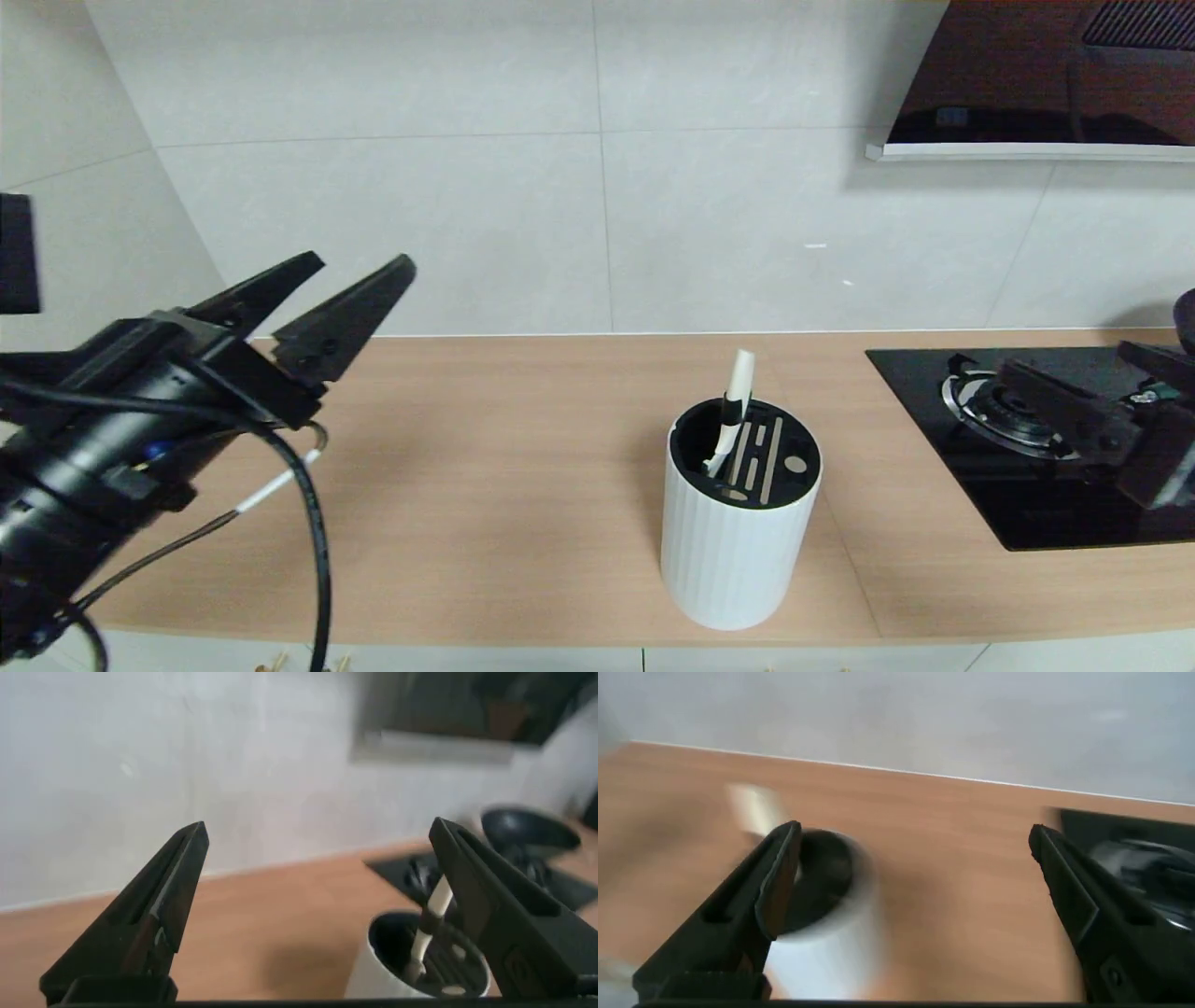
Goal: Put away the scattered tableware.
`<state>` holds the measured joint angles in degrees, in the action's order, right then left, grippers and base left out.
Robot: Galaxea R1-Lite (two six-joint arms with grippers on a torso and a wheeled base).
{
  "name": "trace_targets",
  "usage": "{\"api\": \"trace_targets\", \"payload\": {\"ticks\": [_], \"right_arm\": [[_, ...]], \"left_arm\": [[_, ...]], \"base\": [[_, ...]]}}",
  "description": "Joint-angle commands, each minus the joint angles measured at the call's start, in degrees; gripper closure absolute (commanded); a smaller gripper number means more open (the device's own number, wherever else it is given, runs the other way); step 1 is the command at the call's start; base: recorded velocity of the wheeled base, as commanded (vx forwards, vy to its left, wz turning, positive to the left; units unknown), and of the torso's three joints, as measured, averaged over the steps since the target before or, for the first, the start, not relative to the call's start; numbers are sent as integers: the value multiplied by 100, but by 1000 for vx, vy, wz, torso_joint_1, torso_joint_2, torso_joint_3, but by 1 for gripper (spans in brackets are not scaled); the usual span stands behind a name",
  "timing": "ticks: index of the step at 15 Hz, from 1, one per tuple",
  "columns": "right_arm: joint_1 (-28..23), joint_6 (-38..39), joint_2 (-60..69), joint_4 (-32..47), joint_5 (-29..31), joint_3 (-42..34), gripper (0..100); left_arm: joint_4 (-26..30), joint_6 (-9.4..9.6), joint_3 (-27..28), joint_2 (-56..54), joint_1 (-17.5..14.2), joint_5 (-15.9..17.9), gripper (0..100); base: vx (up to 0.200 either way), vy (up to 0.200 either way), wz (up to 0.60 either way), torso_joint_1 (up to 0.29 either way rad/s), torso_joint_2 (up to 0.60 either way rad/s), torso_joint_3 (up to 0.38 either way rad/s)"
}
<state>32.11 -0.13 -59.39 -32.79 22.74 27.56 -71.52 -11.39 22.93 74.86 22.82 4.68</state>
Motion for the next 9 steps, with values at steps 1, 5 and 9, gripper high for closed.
{"api": "trace_targets", "payload": {"ticks": [1, 5, 9], "right_arm": [[-943, -206, 1694, 704, -103, -348, 0], [-1594, -549, 3874, 2690, -85, -322, 0], [-2271, -549, 5016, 3771, -85, -339, 0]], "left_arm": [[719, -13, -403, -1624, -313, -11, 0], [3531, -13, -447, -4129, -366, 6, 0], [5895, -39, -69, -5939, -999, 138, 0]], "base": [[0, 0, 0, 0, 0, 0], [0, 0, 0, 0, 0, 0], [0, 0, 0, 0, 0, 0]]}}
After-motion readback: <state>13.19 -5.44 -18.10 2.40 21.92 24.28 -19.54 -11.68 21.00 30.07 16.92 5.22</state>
